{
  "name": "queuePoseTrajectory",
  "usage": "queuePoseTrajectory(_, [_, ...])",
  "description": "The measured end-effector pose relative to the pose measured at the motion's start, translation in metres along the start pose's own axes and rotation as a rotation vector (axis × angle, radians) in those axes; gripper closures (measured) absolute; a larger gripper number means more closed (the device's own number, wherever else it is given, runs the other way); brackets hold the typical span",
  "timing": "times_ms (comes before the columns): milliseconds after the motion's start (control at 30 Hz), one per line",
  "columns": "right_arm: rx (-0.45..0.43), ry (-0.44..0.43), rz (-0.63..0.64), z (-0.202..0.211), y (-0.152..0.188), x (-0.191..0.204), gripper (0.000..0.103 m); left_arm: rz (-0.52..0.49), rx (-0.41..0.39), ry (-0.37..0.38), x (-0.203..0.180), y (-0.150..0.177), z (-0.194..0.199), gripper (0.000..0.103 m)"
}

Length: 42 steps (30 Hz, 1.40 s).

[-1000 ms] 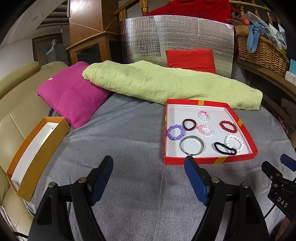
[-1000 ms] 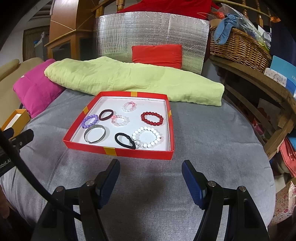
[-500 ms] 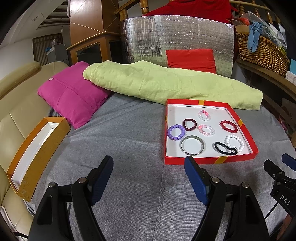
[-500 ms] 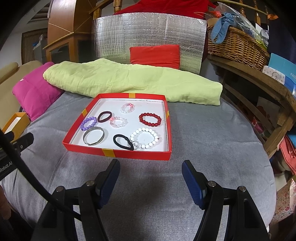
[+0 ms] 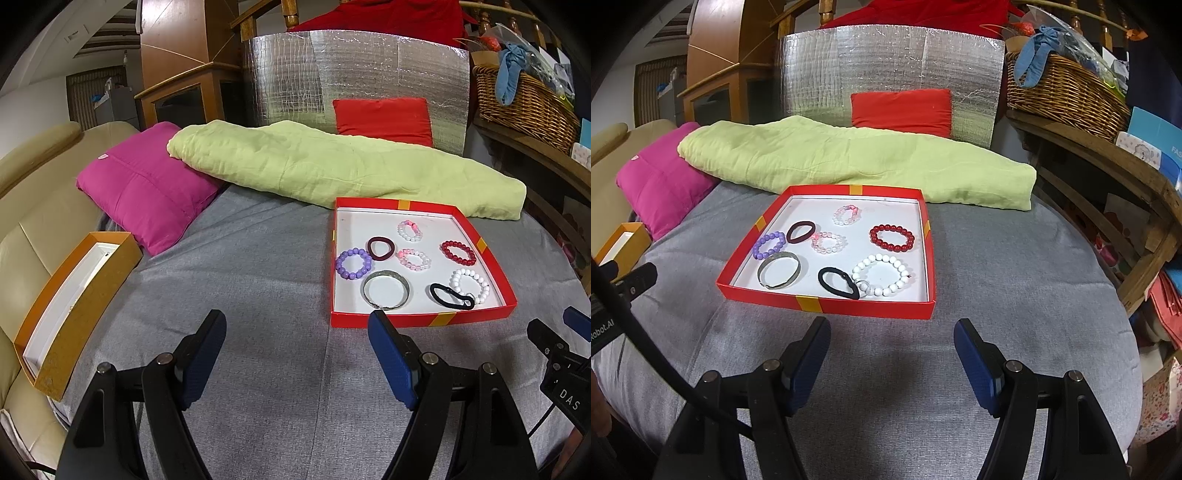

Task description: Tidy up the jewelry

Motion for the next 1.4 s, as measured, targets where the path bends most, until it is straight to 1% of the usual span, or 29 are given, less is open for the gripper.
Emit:
queuePoseTrajectory(1167, [-0.002, -0.003, -0.004, 0.0004, -0.0007, -0.0001, 0.030, -0.001, 0.000, -0.004, 0.0003, 0.0007, 0.0002, 0.023])
queuePoseTrajectory(1333, [-0.003, 0.006, 0.003, -0.0005, -0.0012, -0.0020, 0.030, -0.006, -0.017, 0.003, 0.0016, 0.0003, 0.0023, 0.023])
queuePoseTrajectory(1400, [-0.004, 0.022, 0.008, -0.0021, -0.0015, -0.0077, 0.030, 0.008, -0.009, 0.009, 0.0059, 0.0001, 0.0001, 0.023])
Point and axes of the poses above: each gripper's, at about its wrist camera, not at the fingertips, and z roughly against the way its jaws point, x to its left, y to its underside, the point moved 8 cm from there along -z, roughly the way its jaws point, and after that the axes turned 2 degrees about y, right-handed, at the moved point
